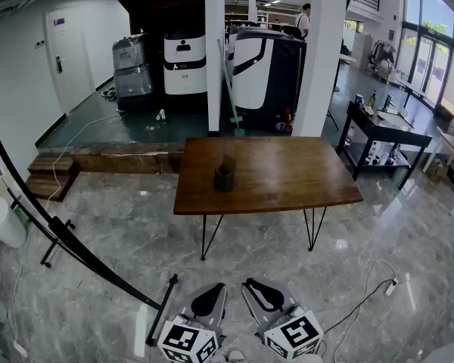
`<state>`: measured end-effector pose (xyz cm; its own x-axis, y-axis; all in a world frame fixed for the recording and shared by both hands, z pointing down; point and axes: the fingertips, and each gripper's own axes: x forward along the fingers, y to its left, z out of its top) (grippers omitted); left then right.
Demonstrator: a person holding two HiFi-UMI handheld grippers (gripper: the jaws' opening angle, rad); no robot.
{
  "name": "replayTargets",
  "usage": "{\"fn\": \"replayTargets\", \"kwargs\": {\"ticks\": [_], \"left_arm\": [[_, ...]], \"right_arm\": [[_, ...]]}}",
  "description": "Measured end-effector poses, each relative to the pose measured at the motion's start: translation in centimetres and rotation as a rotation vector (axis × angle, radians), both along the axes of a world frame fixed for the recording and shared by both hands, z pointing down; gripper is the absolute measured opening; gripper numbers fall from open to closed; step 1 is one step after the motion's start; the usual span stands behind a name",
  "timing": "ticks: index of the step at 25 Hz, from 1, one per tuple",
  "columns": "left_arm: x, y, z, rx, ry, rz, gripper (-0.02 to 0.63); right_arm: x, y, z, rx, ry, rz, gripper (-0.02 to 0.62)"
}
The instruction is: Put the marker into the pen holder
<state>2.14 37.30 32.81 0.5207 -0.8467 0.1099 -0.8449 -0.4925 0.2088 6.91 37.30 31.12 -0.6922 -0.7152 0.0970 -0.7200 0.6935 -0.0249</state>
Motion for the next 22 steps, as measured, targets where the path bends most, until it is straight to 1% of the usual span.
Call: {"fn": "replayTargets", "kwargs": {"ticks": [3, 7, 12, 17, 22], "left_arm": [[0.8, -0.1, 0.4, -0.011, 0.017, 0.006, 0.002], [1.6, -0.8, 0.9, -0.011, 0.013, -0.010, 0.002], [2.3, -2.0, 2.3, -0.052, 0.032, -0.017, 0.002], [1.8, -5.2, 3.1, -0.077, 0.023, -0.023, 0.002], [0.9, -10.4, 3.5, -0.090, 0.020, -0.019, 0.002]], "right_arm": [[0.3, -0.1, 0.4, -0.003, 0.003, -0.010, 0.041], [0.7, -0.8, 0.8, -0.008, -0.002, -0.013, 0.041], [1.1, -2.1, 1.7, -0.019, 0.008, -0.022, 0.041], [1.0, -4.7, 3.0, -0.045, 0.017, -0.014, 0.041], [0.1, -9.8, 3.8, -0.050, 0.023, -0.010, 0.041]]}}
